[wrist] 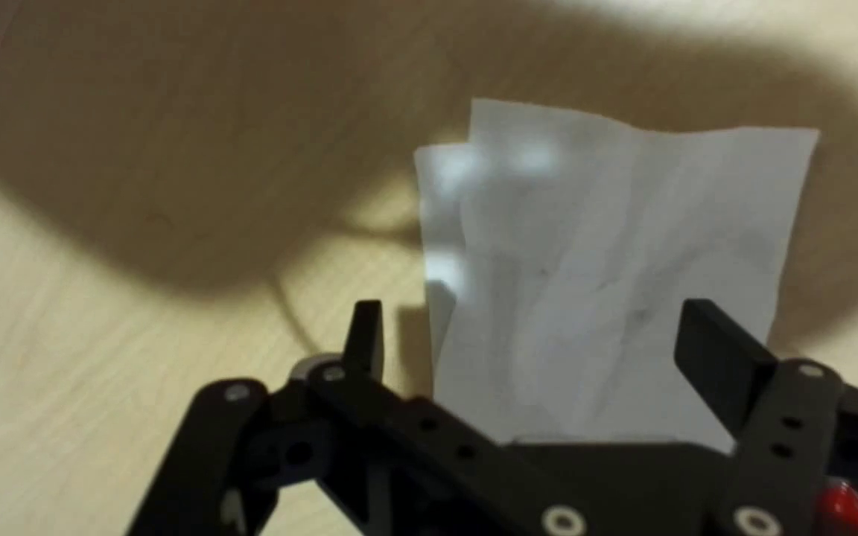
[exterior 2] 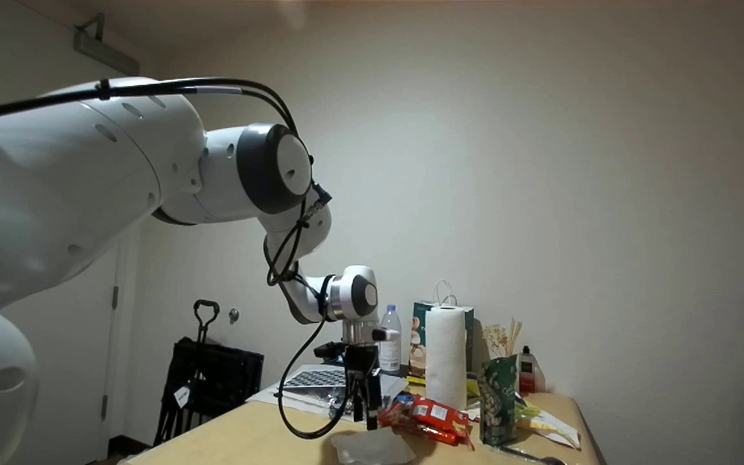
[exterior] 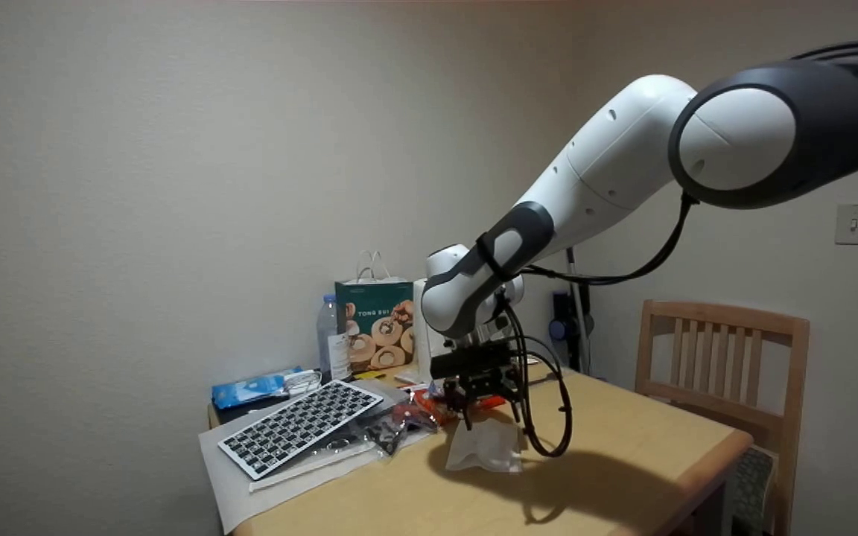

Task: Use the napkin to wipe the table

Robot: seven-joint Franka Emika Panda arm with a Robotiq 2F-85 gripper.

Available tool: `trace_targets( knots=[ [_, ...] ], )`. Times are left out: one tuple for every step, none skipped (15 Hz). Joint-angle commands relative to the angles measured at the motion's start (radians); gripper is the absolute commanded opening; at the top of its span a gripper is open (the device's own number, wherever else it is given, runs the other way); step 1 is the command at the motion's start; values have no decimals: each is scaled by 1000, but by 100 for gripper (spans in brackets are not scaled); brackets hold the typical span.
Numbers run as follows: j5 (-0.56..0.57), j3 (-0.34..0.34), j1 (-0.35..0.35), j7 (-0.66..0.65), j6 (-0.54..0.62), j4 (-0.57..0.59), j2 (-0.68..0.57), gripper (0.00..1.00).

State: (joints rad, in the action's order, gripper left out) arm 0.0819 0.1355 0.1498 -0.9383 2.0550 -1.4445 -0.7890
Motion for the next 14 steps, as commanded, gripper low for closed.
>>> trace_targets(
  knots=[
    [45, 28, 42, -88, -19, 97, -53, 100],
    [45, 27, 44, -89, -50, 123, -67, 100],
    [27, 8, 31, -60, -15, 67, -29, 100],
    [27, 6, 34, -62, -19, 81, -38, 100],
    [27, 5, 34, -62, -19, 82, -40, 100],
    [27, 5, 33, -62, -19, 82, -40, 100],
    [19, -12, 16, -8, -17, 72, -36, 100],
    [6, -35, -10, 68, -8, 66, -38, 100],
    [-2, -50, -29, 131, 12, 65, -46, 100],
    [-3, -59, -43, 189, 43, 64, -56, 100],
    [-4, -60, -50, 227, 46, 72, -68, 100],
    [0, -57, -52, 257, 37, 84, -83, 100],
    [-2, -56, -57, 285, 32, 89, -92, 100],
    [-6, -53, -58, 300, 20, 92, -99, 100]
  ],
)
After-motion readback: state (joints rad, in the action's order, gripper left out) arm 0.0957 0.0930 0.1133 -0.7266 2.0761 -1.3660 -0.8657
